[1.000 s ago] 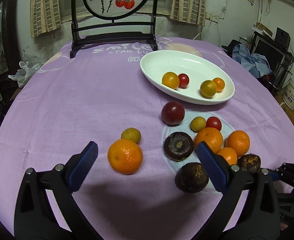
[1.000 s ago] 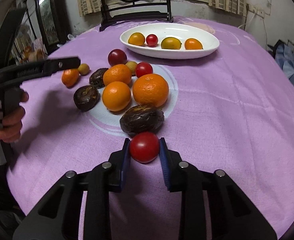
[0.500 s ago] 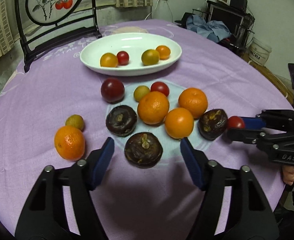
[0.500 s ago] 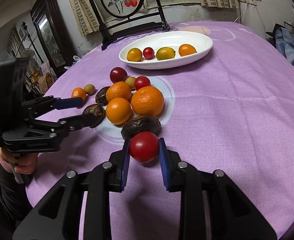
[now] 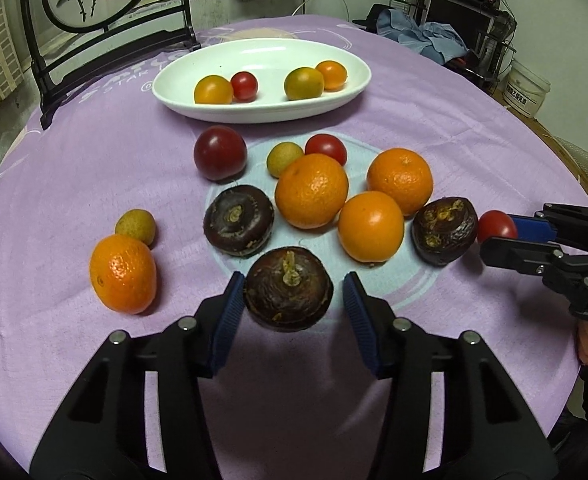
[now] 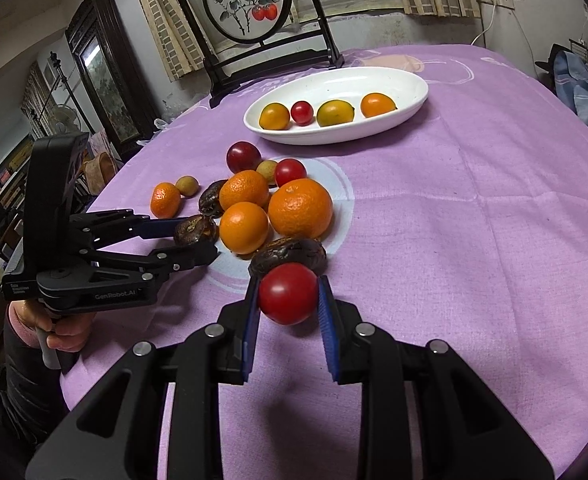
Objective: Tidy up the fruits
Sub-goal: 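Carry both fruits over the white plate and open both tools to release them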
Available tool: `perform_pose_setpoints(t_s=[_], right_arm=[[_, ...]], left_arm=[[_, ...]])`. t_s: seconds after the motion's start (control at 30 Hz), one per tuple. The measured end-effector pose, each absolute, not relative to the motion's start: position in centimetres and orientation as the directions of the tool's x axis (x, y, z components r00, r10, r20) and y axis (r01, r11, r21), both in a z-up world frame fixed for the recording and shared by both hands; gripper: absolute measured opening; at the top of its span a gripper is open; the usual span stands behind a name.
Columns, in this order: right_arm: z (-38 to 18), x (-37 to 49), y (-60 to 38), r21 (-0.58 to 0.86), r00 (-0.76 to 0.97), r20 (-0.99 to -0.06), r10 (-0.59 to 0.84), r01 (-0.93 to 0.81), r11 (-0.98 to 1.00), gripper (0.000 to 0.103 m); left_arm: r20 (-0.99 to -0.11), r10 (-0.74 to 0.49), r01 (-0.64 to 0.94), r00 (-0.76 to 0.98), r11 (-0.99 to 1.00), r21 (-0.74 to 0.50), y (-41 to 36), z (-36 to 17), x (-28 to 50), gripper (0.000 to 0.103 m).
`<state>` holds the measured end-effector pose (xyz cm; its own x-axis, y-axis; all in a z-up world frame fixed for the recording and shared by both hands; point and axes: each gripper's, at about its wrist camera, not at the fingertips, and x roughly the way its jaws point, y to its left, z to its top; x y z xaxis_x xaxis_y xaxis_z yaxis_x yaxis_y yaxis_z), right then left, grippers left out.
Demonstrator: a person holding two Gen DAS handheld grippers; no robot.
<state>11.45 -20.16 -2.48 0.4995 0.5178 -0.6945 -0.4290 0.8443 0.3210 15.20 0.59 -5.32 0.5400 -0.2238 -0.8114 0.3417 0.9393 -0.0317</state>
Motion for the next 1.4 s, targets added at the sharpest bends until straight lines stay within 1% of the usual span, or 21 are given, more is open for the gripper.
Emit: perform_pose_setpoints(t_s=[0.13, 0.33, 0.43, 0.5, 0.63, 0.7, 0.77, 0.9, 1.03, 1.1, 1.2, 1.27, 1.3, 1.33, 1.37, 1.4], right_arm=[[-2.5, 11.6, -20.2, 0.322, 0.499, -0.697, 0.515, -0.424, 0.847, 0.028], [-2.4, 11.5, -20.1, 0.319, 0.505, -0.694, 0.514, -0.425, 0.847, 0.028], [-2.0, 11.1, -20.4, 0.324, 0.528, -0.662, 0.532, -0.438, 0.839, 0.028], [-1.6, 10.8, -20.6, 0.326, 0.539, -0.643, 0.544, -0.450, 0.831, 0.028], [0.5, 12.9, -20.6, 0.359, 0.552, -0.594, 0.585, -0.469, 0.807, 0.028], [2.4, 15.1, -20.3, 0.333, 0.604, -0.550, 0.577, -0.475, 0.815, 0.028], [3.7, 18.6, -19.7, 0.313, 0.640, -0.530, 0.557, -0.462, 0.830, 0.028], [3.3, 25.6, -18.3, 0.283, 0.685, -0.541, 0.489, -0.398, 0.872, 0.028], [1.3, 31.0, -17.3, 0.274, 0.672, -0.593, 0.444, -0.350, 0.896, 0.028], [0.6, 32.4, -17.1, 0.267, 0.656, -0.619, 0.432, -0.341, 0.901, 0.028], [-0.1, 33.6, -17.0, 0.267, 0.630, -0.644, 0.434, -0.346, 0.899, 0.030], [-0.2, 33.8, -17.0, 0.265, 0.620, -0.652, 0.436, -0.353, 0.898, 0.033], [-0.3, 33.8, -17.0, 0.264, 0.619, -0.656, 0.433, -0.349, 0.899, 0.041], [-0.3, 33.6, -17.2, 0.267, 0.621, -0.655, 0.430, -0.342, 0.901, 0.051], [-0.1, 33.4, -17.4, 0.272, 0.623, -0.652, 0.432, -0.340, 0.900, 0.054], [0.2, 32.9, -17.7, 0.277, 0.628, -0.644, 0.438, -0.342, 0.898, 0.057]], left_arm=[[-0.813, -0.222, 0.329, 0.538, 0.944, -0.040, 0.8, -5.4, 15.4, 0.044], [-0.811, -0.227, 0.326, 0.539, 0.944, -0.047, 1.1, -5.4, 15.4, 0.044], [-0.802, -0.223, 0.318, 0.554, 0.947, -0.044, 1.3, -5.1, 15.2, 0.043], [-0.775, -0.233, 0.306, 0.588, 0.951, -0.055, 1.9, -4.3, 14.8, 0.043], [-0.698, -0.332, 0.315, 0.634, 0.936, -0.158, 3.0, -1.7, 15.4, 0.043], [-0.661, -0.327, 0.286, 0.675, 0.942, -0.173, 3.1, 0.0, 16.8, 0.043], [-0.639, -0.309, 0.248, 0.705, 0.951, -0.186, 2.9, 1.4, 18.6, 0.043], [-0.643, -0.232, 0.164, 0.730, 0.973, -0.164, 1.9, 2.2, 23.5, 0.044], [-0.675, -0.174, 0.128, 0.717, 0.985, -0.117, 0.8, 1.4, 27.5, 0.044], [-0.691, -0.154, 0.115, 0.706, 0.988, -0.104, 0.6, 0.9, 29.3, 0.044], [-0.712, -0.161, 0.116, 0.683, 0.987, -0.111, 0.4, 0.2, 30.9, 0.044], [-0.719, -0.152, 0.117, 0.678, 0.988, -0.099, 0.0, 0.0, 31.6, 0.044], [-0.720, -0.148, 0.116, 0.678, 0.989, -0.094, 0.0, -0.1, 31.8, 0.048], [-0.716, -0.140, 0.110, 0.684, 0.990, -0.088, 0.0, -0.1, 31.7, 0.055], [-0.708, -0.123, 0.094, 0.696, 0.992, -0.080, 0.1, 0.2, 31.4, 0.073], [-0.697, -0.108, 0.078, 0.709, 0.994, -0.075, 0.4, 0.5, 31.0, 0.083]])
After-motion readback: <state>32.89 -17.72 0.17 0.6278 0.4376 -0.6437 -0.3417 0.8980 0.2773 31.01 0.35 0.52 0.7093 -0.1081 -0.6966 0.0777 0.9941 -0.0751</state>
